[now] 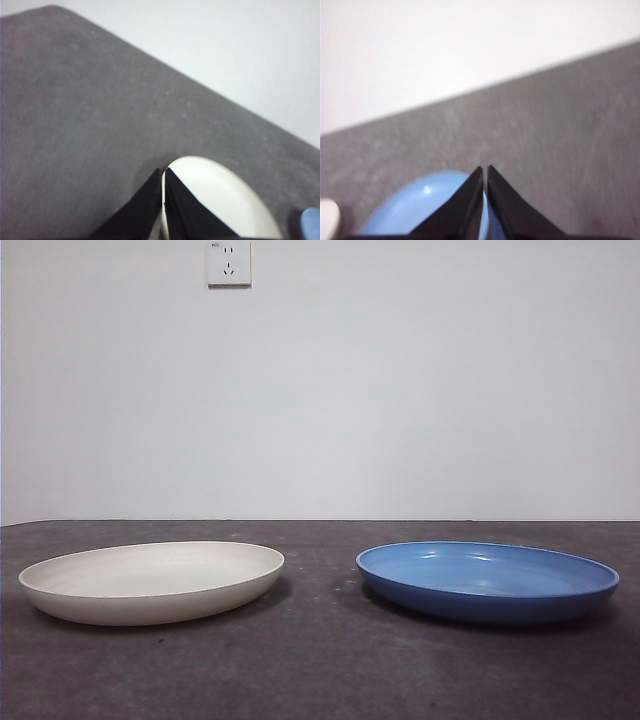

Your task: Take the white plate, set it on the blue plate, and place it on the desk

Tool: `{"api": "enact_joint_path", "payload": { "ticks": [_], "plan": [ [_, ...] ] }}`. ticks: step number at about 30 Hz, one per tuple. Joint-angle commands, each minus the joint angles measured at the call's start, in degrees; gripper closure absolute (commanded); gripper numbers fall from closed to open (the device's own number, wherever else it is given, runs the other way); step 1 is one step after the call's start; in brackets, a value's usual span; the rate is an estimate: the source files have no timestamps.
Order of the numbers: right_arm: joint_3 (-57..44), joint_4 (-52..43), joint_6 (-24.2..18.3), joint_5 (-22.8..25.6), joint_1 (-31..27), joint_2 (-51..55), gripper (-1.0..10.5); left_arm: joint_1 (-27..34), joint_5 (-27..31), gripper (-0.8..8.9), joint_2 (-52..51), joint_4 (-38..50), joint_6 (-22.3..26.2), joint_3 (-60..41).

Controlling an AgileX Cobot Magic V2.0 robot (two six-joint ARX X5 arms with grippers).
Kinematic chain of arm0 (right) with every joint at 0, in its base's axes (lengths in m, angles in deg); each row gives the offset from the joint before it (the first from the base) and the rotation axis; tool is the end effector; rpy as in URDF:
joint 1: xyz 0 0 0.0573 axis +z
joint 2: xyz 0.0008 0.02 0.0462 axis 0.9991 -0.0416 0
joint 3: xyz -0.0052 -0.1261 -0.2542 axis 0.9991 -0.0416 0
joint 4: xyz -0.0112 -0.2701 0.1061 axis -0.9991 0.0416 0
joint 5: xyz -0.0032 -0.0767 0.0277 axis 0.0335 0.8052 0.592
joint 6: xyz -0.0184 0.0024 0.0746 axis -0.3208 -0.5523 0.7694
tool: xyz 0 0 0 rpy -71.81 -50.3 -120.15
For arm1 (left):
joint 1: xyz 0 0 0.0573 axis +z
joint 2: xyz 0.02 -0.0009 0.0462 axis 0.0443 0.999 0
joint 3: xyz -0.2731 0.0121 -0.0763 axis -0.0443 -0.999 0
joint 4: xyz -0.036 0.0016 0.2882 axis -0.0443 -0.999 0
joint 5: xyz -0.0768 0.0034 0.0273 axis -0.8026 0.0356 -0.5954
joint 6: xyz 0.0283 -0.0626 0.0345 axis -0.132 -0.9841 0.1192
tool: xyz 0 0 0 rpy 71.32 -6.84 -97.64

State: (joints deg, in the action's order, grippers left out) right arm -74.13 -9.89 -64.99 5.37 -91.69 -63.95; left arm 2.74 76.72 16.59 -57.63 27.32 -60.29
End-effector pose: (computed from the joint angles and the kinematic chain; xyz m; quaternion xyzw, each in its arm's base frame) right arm 0.1371 0.0031 0.2027 0.1853 0.0287 0.0644 0.9801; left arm 0.1370 -0.0046 0.1910 -0.2458 0.0770 -0.0215 0.9660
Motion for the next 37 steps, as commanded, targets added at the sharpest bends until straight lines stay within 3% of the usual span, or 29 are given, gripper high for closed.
{"api": "enact_joint_path", "payload": {
  "ticks": [1,7,18,23,26,31,37],
  "plan": [
    [4.2,0.4,0.6,0.0,0.0,-0.7,9.4,0.1,-0.3,8.04,1.5,-2.5,-0.3,5.3],
    [14.1,5.6,-2.8,-0.8,0.0,-5.7,9.4,0.1,-3.5,8.04,7.3,-9.0,5.4,15.9],
    [35.7,25.8,-15.0,-12.2,0.2,-24.8,9.4,0.0,-13.4,8.04,26.8,-26.1,20.6,34.9],
    [43.7,37.1,-20.2,-17.1,0.4,-33.3,9.4,-1.1,-20.0,8.04,34.1,-32.0,23.2,41.4],
    [46.6,41.9,-22.3,-17.2,1.4,-36.8,9.4,-2.4,-22.1,8.04,37.7,-36.5,24.8,44.5],
    [49.7,50.1,-25.1,-17.2,4.5,-41.1,9.4,-5.3,-22.3,8.04,41.5,-43.0,27.7,47.0],
    [50.1,57.0,-27.9,-17.2,8.7,-43.4,9.4,-7.8,-22.3,8.04,42.3,-45.5,28.0,47.1]
  ]
}}
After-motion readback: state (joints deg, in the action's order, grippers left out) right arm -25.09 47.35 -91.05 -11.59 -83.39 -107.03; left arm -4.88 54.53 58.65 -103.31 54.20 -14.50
